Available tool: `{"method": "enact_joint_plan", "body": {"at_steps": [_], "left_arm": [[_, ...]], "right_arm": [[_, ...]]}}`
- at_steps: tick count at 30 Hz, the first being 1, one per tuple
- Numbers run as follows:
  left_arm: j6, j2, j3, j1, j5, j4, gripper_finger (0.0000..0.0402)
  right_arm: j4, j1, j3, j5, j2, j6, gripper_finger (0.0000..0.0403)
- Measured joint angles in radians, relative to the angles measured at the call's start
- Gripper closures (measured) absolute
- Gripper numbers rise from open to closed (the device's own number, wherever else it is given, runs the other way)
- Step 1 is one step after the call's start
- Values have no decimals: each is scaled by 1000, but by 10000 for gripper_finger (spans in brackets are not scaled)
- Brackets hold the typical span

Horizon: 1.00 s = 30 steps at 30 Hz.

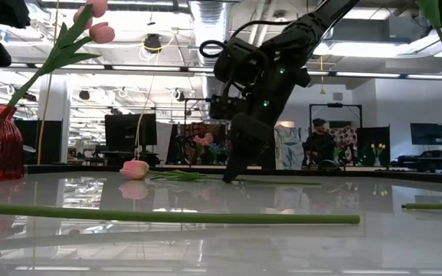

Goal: Sort flowers into vase by color
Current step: Put the top light pink flower into the purple flower vase

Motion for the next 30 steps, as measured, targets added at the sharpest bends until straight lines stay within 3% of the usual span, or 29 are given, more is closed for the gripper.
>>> {"method": "enact_joint_plan", "body": {"at_steps": [3,12,18,30], "left_arm": [[13,0,0,0,0,0,349],[22,0,0,0,0,0,349],[25,0,0,0,1,0,349],[71,0,0,0,-8,2,349]], "right_arm": [[-9,2,0,0,-1,-2,378],[-7,-55,7,19,-73,32,387],[-18,-140,8,20,-248,13,387],[-48,-248,9,20,-765,-1,387]]}}
